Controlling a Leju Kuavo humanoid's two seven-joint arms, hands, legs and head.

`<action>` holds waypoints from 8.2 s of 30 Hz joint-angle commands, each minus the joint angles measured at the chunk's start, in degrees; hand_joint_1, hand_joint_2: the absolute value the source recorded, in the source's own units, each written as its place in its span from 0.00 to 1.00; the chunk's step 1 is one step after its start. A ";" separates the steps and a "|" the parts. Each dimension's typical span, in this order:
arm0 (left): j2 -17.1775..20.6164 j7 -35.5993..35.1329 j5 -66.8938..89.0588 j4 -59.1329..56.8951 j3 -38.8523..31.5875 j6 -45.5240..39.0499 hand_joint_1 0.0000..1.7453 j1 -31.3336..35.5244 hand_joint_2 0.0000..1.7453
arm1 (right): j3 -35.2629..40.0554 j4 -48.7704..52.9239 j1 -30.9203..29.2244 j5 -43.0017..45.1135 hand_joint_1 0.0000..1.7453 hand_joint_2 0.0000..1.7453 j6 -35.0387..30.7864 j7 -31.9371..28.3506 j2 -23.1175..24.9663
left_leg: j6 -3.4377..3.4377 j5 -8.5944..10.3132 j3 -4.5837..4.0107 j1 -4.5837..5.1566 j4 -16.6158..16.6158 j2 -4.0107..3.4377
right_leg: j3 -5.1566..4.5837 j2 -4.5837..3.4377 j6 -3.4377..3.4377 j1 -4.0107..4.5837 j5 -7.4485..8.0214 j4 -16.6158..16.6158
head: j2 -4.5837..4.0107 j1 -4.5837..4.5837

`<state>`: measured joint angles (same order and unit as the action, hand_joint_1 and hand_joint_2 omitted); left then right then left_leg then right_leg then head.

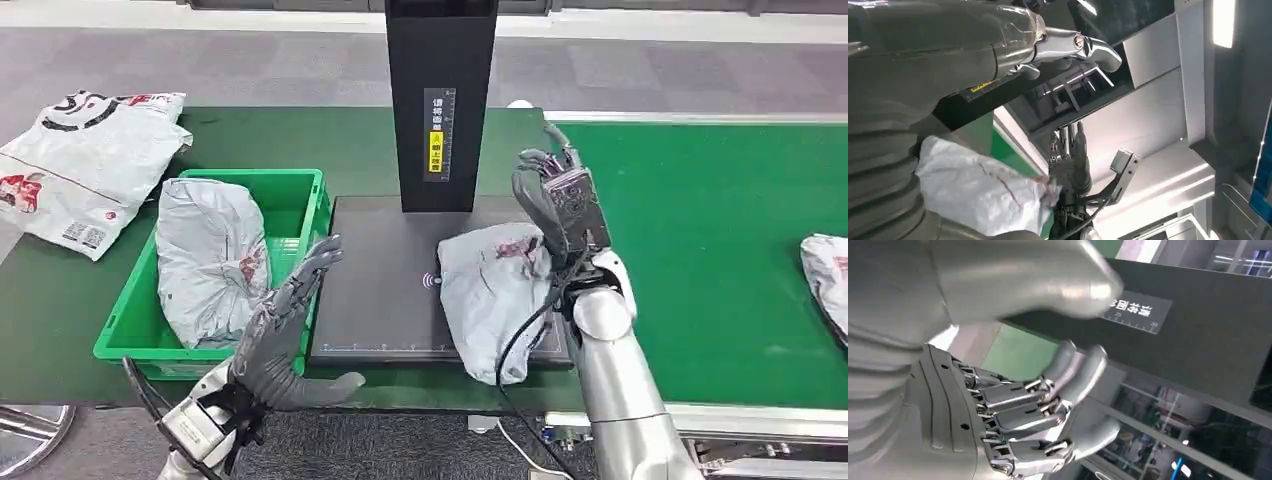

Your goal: Moved the parcel from conveyor to table for the left to box.

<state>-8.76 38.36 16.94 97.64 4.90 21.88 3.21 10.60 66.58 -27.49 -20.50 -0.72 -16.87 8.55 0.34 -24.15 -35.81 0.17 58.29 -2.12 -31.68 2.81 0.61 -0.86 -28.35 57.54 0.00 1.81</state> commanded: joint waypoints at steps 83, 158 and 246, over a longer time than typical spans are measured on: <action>-3.21 -26.13 52.55 -44.73 26.60 -21.45 0.00 27.99 1.00 | -15.71 8.19 15.83 -21.23 0.00 1.00 3.72 8.04 -9.61 | -0.07 0.09 0.08 -0.06 0.00 0.43 | 0.15 0.20 0.06 0.03 0.09 -0.15 | -0.02 0.00; -3.01 -19.37 20.91 -73.23 31.71 -16.41 1.00 49.94 1.00 | -20.11 7.90 19.12 -11.96 0.00 1.00 3.25 4.82 -9.85 | -0.09 0.31 0.01 0.00 -0.03 0.05 | -0.01 -0.42 0.09 -0.01 0.49 -0.08 | 0.00 -0.02; 19.89 -26.49 54.40 -71.26 5.63 -6.78 0.00 50.81 1.00 | -33.94 -9.65 15.47 -47.17 0.00 1.00 -11.87 20.61 -10.82 | 0.01 0.53 -0.29 -0.09 -0.06 -0.03 | -0.37 -0.29 -0.03 0.10 0.58 -0.04 | 0.00 0.00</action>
<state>12.13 11.93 71.34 27.85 8.98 14.40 53.08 -21.49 63.36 -9.19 -67.73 -12.59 3.76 -1.40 0.33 -23.61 -36.15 0.14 58.25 -2.28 -32.13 2.64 0.60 -0.80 -27.78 57.56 0.00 1.81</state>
